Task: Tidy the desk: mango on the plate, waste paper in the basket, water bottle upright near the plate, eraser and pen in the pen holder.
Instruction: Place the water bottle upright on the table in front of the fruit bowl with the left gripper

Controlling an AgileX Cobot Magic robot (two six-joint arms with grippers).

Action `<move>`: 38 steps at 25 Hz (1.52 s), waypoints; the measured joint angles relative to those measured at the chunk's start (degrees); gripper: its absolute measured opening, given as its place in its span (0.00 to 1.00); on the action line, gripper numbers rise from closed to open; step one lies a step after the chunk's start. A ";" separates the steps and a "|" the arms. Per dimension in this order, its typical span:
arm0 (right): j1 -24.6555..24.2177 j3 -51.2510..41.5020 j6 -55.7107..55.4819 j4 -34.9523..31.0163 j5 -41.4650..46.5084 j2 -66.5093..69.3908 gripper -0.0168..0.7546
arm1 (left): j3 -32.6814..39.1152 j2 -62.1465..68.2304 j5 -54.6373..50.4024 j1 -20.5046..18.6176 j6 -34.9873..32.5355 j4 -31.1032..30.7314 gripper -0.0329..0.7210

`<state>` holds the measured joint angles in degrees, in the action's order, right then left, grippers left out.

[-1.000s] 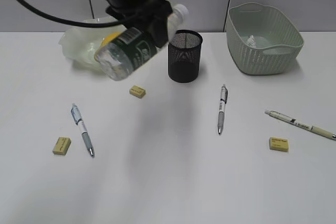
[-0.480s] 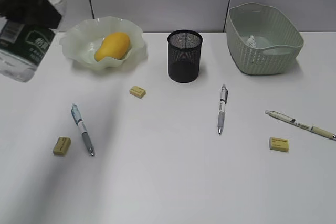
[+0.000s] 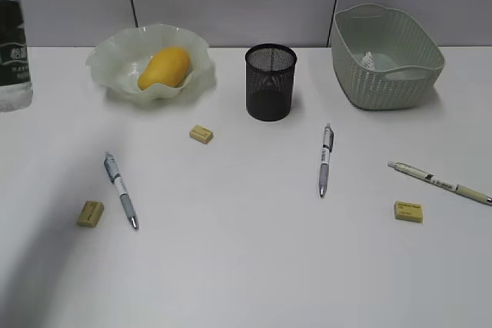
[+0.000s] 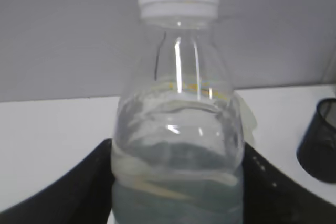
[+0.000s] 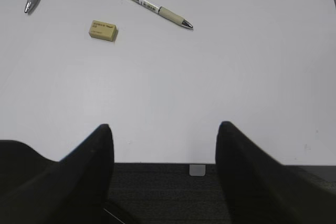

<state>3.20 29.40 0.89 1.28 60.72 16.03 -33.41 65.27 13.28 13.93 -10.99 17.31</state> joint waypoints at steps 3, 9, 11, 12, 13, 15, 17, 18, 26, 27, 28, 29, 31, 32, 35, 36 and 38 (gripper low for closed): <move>0.00 0.00 0.00 0.00 0.00 0.00 0.65 | 2.11 3.59 11.18 0.00 0.00 0.76 0.69; 0.00 0.00 0.00 0.00 0.00 0.00 0.65 | 2.35 16.07 28.79 -0.07 1.85 1.06 0.69; 0.00 0.00 0.00 0.00 0.00 0.00 0.65 | 2.35 21.12 34.65 -0.07 4.47 1.06 0.69; 0.00 0.00 0.00 0.00 0.00 0.00 0.65 | 2.35 23.31 37.80 -0.07 5.70 1.06 0.69; 0.00 0.00 0.00 0.00 0.00 0.00 0.65 | 2.35 25.99 40.88 -0.07 6.57 1.06 0.69; 0.00 0.00 0.00 0.00 0.00 0.00 0.65 | 2.35 30.97 46.40 -0.07 8.61 0.85 0.69; 0.00 0.00 0.00 0.00 0.00 0.00 0.65 | 2.35 36.15 51.01 -0.07 9.32 0.55 0.69; 0.00 0.00 0.00 0.00 0.00 0.00 0.65 | 2.30 38.57 52.01 -0.07 9.72 0.28 0.69; 0.00 0.00 0.00 0.00 0.00 0.00 0.65 | -5.86 52.40 52.43 -0.07 11.66 -1.55 0.69; 0.00 0.00 0.00 0.00 -0.06 0.00 0.65 | -7.29 53.67 52.63 -0.07 11.66 -1.61 0.69; 0.00 0.00 0.00 0.00 -0.10 0.00 0.65 | -8.62 54.84 53.06 -0.07 11.66 -1.68 0.69; 0.00 0.00 0.00 0.00 -0.18 0.00 0.65 | -9.91 55.80 53.40 -0.07 11.66 -1.67 0.69; 0.00 0.00 0.00 0.00 -0.19 0.00 0.65 | -11.88 57.27 54.10 -0.07 11.71 -1.67 0.69; 0.00 0.00 0.00 0.00 -0.25 0.00 0.65 | -12.82 57.91 54.15 -0.07 11.71 -1.75 0.69; 0.00 0.00 0.00 0.00 -0.30 0.00 0.65 | -14.77 59.44 54.89 -0.07 11.71 -1.86 0.69; 0.00 0.00 0.00 0.00 -0.35 0.00 0.65 | -15.04 59.82 55.28 -0.07 11.71 -1.93 0.69; 0.00 0.00 0.00 0.00 -0.35 0.00 0.65 | -15.22 60.40 56.19 -0.07 11.82 -1.98 0.69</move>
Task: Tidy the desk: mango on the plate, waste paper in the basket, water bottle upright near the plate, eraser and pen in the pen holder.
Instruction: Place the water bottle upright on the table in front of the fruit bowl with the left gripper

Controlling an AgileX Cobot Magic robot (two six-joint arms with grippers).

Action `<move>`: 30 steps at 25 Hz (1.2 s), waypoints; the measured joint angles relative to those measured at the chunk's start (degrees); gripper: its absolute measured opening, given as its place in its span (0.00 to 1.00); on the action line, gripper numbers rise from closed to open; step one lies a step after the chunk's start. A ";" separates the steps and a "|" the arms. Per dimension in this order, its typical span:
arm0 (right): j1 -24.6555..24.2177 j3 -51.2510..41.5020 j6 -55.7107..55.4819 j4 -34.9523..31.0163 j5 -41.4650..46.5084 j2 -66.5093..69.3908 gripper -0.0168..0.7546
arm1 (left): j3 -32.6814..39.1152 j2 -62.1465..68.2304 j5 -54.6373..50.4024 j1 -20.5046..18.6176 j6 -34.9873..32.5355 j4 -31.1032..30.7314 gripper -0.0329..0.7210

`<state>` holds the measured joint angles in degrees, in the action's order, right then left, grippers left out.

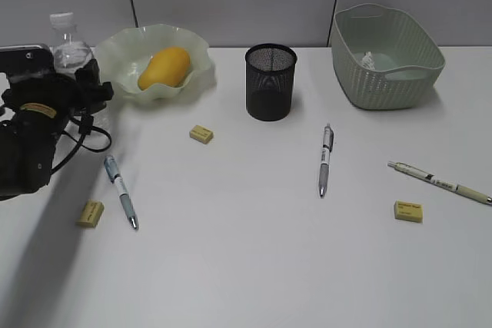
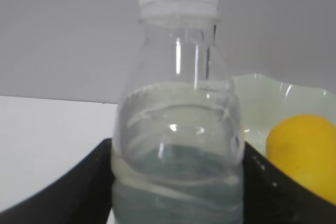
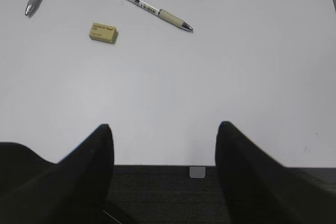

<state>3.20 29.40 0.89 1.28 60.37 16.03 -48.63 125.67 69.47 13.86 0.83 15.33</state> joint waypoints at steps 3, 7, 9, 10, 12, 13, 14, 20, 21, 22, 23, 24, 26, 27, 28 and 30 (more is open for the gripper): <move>0.00 0.00 0.00 0.00 0.00 0.00 0.65 | 0.22 0.44 1.12 0.00 0.17 -0.02 0.69; 0.00 0.00 0.00 0.00 0.00 0.00 0.65 | 1.71 0.62 2.99 0.00 0.24 -0.25 0.69; 0.00 0.00 0.00 0.00 0.00 0.00 0.65 | 2.68 0.62 3.85 0.00 0.24 -0.38 0.69; 0.00 0.00 0.00 0.00 0.00 0.00 0.65 | 3.06 0.62 4.21 0.00 0.24 -0.43 0.69; 0.00 0.00 0.00 0.00 -0.05 0.00 0.65 | 3.92 0.62 4.90 0.00 0.26 -0.60 0.69; 0.00 0.00 0.00 0.00 -0.05 0.00 0.65 | 4.21 0.62 5.26 0.00 0.26 -0.66 0.69; 0.00 0.00 0.00 0.00 -0.05 0.00 0.65 | 4.54 0.62 5.52 0.00 0.26 -0.65 0.69; 0.00 0.00 0.00 0.00 -0.05 0.00 0.65 | 6.35 0.12 5.74 0.00 0.30 -0.90 0.73; 0.00 0.00 0.00 0.00 -0.05 0.00 0.65 | 6.47 0.06 5.74 0.00 0.39 -0.97 0.74; 0.00 0.00 0.00 0.00 -0.05 0.00 0.65 | 6.61 0.06 5.74 0.00 0.45 -1.09 0.75; 0.00 0.00 0.00 0.00 -0.05 0.00 0.65 | 6.74 0.06 5.67 0.00 0.45 -1.17 0.76; 0.00 0.00 0.00 0.00 -0.05 0.00 0.65 | 6.78 0.18 5.43 0.00 0.45 -1.10 0.77; 0.00 0.00 0.00 0.00 -0.05 0.00 0.65 | 6.80 0.23 5.07 0.00 0.47 -1.10 0.79; 0.00 0.00 0.00 0.00 -0.05 0.00 0.65 | 6.87 0.23 4.38 0.00 0.47 -1.03 0.81; 0.00 0.00 0.00 0.00 -0.05 0.00 0.65 | 7.02 0.45 3.01 0.00 0.47 -0.94 0.82; 0.00 0.00 0.00 0.00 -0.05 0.00 0.65 | 7.58 0.97 1.11 0.00 0.47 -0.77 0.84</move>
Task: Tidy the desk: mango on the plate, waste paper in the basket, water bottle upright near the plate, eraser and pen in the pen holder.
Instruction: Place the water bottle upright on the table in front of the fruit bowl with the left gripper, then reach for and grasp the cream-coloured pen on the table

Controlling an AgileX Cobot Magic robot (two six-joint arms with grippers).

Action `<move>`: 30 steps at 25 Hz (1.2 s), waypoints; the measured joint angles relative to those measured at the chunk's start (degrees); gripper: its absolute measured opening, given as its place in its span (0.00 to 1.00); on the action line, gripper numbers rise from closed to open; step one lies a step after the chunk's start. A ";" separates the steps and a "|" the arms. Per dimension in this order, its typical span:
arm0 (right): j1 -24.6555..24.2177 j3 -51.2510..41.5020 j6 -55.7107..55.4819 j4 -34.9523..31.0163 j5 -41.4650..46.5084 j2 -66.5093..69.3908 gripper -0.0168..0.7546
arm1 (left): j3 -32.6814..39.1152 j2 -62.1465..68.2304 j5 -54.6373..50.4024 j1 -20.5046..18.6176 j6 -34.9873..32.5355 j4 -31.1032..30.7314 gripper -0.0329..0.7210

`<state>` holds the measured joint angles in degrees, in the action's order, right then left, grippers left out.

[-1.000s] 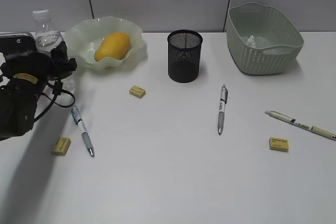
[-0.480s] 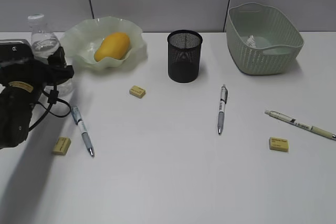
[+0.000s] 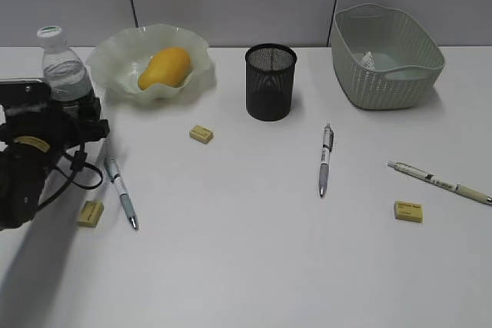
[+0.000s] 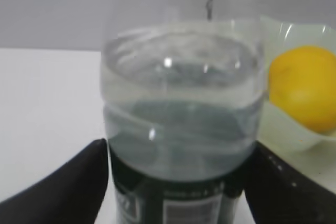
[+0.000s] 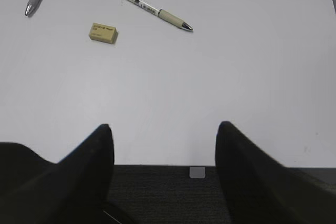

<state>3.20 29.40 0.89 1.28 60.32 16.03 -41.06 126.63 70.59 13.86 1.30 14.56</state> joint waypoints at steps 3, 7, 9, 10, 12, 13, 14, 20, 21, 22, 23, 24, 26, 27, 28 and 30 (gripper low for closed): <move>0.00 0.00 0.00 0.00 0.00 0.00 0.65 | 1.11 -0.40 -0.72 0.00 0.00 0.00 0.87; 0.00 0.00 0.00 0.00 0.00 0.00 0.65 | 3.62 -2.94 -1.22 0.00 -0.06 0.05 0.89; 0.00 0.00 0.00 0.00 0.00 0.00 0.65 | 5.21 -4.54 -1.22 0.00 -0.06 -0.01 0.90; 0.00 0.00 0.00 0.00 0.00 0.00 0.65 | 6.28 -5.52 -1.22 0.00 -0.06 -0.07 0.90; 0.00 0.00 0.00 0.00 0.00 0.00 0.65 | 8.53 -7.65 -1.22 0.00 -0.06 -0.19 0.90; 0.00 0.00 0.00 0.00 0.00 0.00 0.65 | 9.92 -9.12 -1.26 0.00 -0.06 -0.34 0.90; 0.00 0.00 0.00 0.00 0.00 0.00 0.65 | 11.37 -10.90 -1.34 0.00 -0.11 -0.63 0.90; 0.00 0.00 0.00 0.00 -0.37 0.00 0.65 | 15.53 -27.99 -18.62 0.00 -0.47 -5.92 0.90; 0.00 0.00 0.00 0.00 -0.54 0.00 0.65 | 15.31 -31.81 -23.32 0.00 -0.48 -6.82 0.89; 0.00 0.00 0.00 0.00 -0.62 0.00 0.65 | 14.65 -35.53 -29.58 0.00 -0.53 -7.45 0.89; 0.00 0.00 0.00 0.00 -0.68 0.00 0.65 | 13.78 -38.58 -36.54 0.00 -0.64 -7.82 0.88; 0.00 0.00 0.00 0.00 -0.75 0.00 0.65 | 12.32 -42.03 -44.10 0.00 -0.64 -8.29 0.87; 0.00 0.00 0.00 0.00 -0.80 0.00 0.65 | 8.78 -47.48 -58.78 0.00 -0.64 -9.97 0.86; 0.00 0.00 0.00 0.00 -0.80 0.00 0.65 | 6.51 -49.87 -66.94 0.00 -0.64 -10.78 0.86; 0.00 0.00 0.00 0.00 -0.80 0.00 0.65 | 4.11 -51.86 -73.66 0.00 -0.64 -11.83 0.85; 0.00 0.00 -0.04 0.00 -0.80 0.00 0.65 | -0.49 -54.41 -89.55 0.00 -0.64 -12.33 0.84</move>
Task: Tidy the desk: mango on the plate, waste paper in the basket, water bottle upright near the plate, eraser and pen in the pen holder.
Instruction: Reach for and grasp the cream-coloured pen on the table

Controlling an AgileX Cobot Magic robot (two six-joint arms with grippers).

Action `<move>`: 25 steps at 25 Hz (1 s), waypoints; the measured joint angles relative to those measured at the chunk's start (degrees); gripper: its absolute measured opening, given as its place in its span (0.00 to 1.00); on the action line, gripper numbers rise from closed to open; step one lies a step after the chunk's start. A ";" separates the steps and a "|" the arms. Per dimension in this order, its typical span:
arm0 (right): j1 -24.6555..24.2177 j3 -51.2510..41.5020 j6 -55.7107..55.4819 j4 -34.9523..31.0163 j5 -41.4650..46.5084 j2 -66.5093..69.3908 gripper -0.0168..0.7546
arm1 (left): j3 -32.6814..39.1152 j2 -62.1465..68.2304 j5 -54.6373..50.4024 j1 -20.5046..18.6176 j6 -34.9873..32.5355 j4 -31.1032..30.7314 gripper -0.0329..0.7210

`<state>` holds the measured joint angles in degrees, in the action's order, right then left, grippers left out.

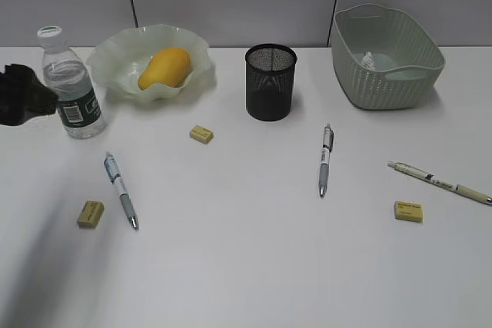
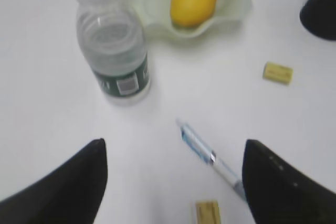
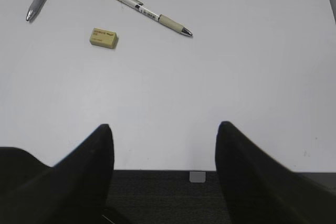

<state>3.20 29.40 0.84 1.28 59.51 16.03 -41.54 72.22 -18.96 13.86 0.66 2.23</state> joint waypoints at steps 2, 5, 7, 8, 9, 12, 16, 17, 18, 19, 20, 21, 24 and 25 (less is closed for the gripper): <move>0.00 0.00 -0.06 0.00 0.00 0.00 0.65 | -4.96 -1.55 -13.92 0.00 0.00 -0.25 0.83; 0.00 0.00 -0.34 0.00 0.00 0.00 0.65 | -10.39 -2.49 -32.55 0.00 0.00 -0.36 0.82; 0.00 0.00 -0.39 0.00 0.00 0.00 0.65 | -11.80 -3.31 -39.52 0.00 0.00 -0.36 0.81; 0.00 0.00 -0.39 0.00 0.00 0.00 0.65 | -11.86 -3.97 -41.87 0.00 0.00 -0.36 0.81; 0.00 0.00 -0.39 0.00 0.00 0.00 0.65 | -11.67 -4.69 -43.52 0.00 0.00 -0.31 0.80; 0.00 0.00 -0.40 0.00 0.00 0.00 0.65 | -9.78 -7.90 -45.84 0.00 0.00 0.16 0.78; 0.00 0.00 -0.45 0.00 0.00 0.00 0.65 | -3.61 -15.11 -45.87 0.00 0.00 0.94 0.74; 0.00 0.00 -0.45 0.00 0.00 0.00 0.65 | -1.70 -17.53 -45.36 0.00 0.00 1.09 0.74; 0.00 0.00 -0.45 0.00 0.00 0.00 0.65 | -0.10 -19.62 -44.90 0.00 0.00 1.10 0.74; 0.00 0.00 -0.45 0.00 0.00 0.00 0.65 | 1.77 -22.24 -44.08 0.00 0.00 1.10 0.74; 0.00 0.00 -0.45 0.00 0.00 0.00 0.65 | 3.62 -25.34 -43.23 0.00 0.00 1.10 0.74; 0.00 0.00 -0.45 0.00 0.00 0.00 0.65 | 5.15 -28.94 -42.50 0.00 0.00 1.10 0.74; 0.00 0.00 -0.45 0.00 0.00 0.00 0.65 | 8.18 -36.87 -40.78 0.00 0.00 1.22 0.73; 0.00 0.00 -0.45 0.00 0.00 0.00 0.65 | 8.72 -38.98 -40.31 0.00 0.00 1.22 0.73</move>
<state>3.20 29.40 0.39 1.28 59.51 16.03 -32.82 33.25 -59.27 13.86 0.66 3.44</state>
